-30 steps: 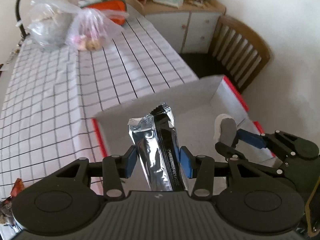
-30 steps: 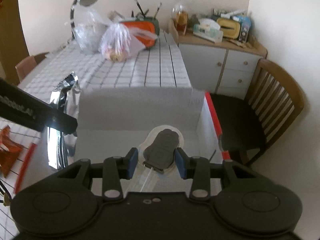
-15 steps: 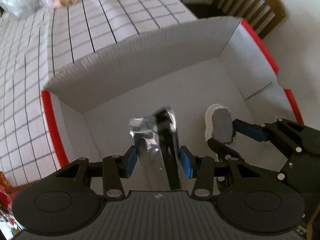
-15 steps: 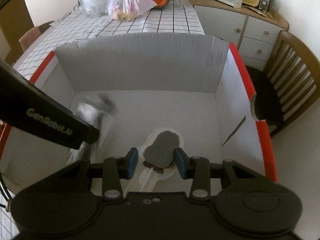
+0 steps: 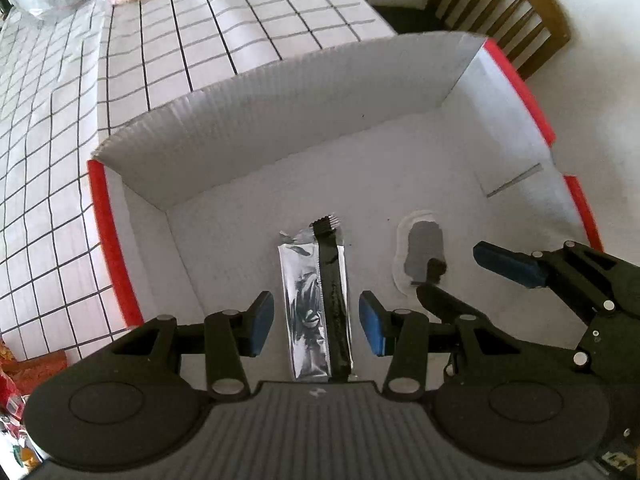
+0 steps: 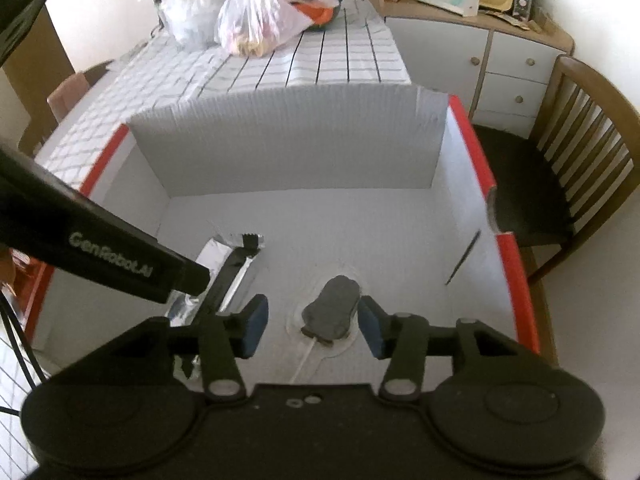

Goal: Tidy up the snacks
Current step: 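Open both tools to release the snacks into the box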

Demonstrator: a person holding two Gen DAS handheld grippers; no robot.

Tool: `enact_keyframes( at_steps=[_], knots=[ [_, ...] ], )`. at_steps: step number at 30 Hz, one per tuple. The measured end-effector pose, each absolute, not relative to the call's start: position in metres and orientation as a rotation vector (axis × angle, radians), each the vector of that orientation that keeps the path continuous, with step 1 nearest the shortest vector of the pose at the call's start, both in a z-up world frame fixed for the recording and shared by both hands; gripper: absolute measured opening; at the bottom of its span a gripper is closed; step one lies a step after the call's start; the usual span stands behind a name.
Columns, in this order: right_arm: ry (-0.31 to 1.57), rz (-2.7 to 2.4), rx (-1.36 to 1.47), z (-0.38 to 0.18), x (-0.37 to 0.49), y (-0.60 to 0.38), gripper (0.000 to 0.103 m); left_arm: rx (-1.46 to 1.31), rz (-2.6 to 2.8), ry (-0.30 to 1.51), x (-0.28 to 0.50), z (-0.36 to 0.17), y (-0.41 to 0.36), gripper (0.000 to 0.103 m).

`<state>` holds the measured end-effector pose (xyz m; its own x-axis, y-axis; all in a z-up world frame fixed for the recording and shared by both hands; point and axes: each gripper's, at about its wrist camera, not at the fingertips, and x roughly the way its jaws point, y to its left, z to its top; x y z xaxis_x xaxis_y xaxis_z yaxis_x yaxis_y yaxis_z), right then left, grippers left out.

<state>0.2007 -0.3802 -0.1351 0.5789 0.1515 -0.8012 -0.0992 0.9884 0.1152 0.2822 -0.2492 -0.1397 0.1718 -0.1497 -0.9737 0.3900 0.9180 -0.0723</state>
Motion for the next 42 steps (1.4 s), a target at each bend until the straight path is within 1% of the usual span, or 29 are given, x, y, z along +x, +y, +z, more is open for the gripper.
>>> enact_keyframes(
  at_steps=[3,7,11,15,18,20,24,27,30,35,36,38,42],
  knots=[
    [0.919,0.146,0.083,-0.125,0.194,-0.383,0.050,0.193,-0.402,1.319,0.273,-0.128,-0.245,0.046],
    [0.882,0.152,0.097,-0.111,0.185,-0.383,0.056,0.168,-0.413,1.266,0.261,-0.110,-0.235,0.046],
    [0.850,0.162,0.119,-0.097,0.175,-0.382,0.063,0.155,-0.405,1.205,0.248,-0.093,-0.223,0.050],
    [0.819,0.176,0.128,-0.084,0.164,-0.378,0.065,0.137,-0.397,1.150,0.234,-0.076,-0.211,0.050],
    [0.791,0.185,0.129,-0.073,0.155,-0.370,0.071,0.121,-0.392,1.103,0.222,-0.062,-0.202,0.053],
    [0.773,0.190,0.135,-0.067,0.149,-0.367,0.077,0.111,-0.390,1.074,0.213,-0.054,-0.196,0.054],
    [0.745,0.204,0.139,-0.056,0.138,-0.359,0.081,0.103,-0.387,1.022,0.196,-0.041,-0.185,0.055],
    [0.728,0.218,0.138,-0.048,0.129,-0.353,0.084,0.094,-0.379,0.989,0.185,-0.033,-0.175,0.058],
    [0.704,0.240,0.132,-0.039,0.120,-0.345,0.091,0.079,-0.373,0.960,0.173,-0.025,-0.164,0.061],
    [0.682,0.271,0.129,-0.030,0.107,-0.329,0.092,0.046,-0.359,0.907,0.154,-0.015,-0.142,0.068],
    [0.680,0.277,0.126,-0.029,0.106,-0.325,0.093,0.040,-0.354,0.900,0.150,-0.014,-0.138,0.069],
    [0.675,0.285,0.119,-0.027,0.103,-0.317,0.097,0.027,-0.350,0.889,0.145,-0.012,-0.129,0.070],
    [0.668,0.318,0.112,-0.023,0.097,-0.302,0.099,0.004,-0.339,0.870,0.135,-0.010,-0.110,0.072]
  ],
)
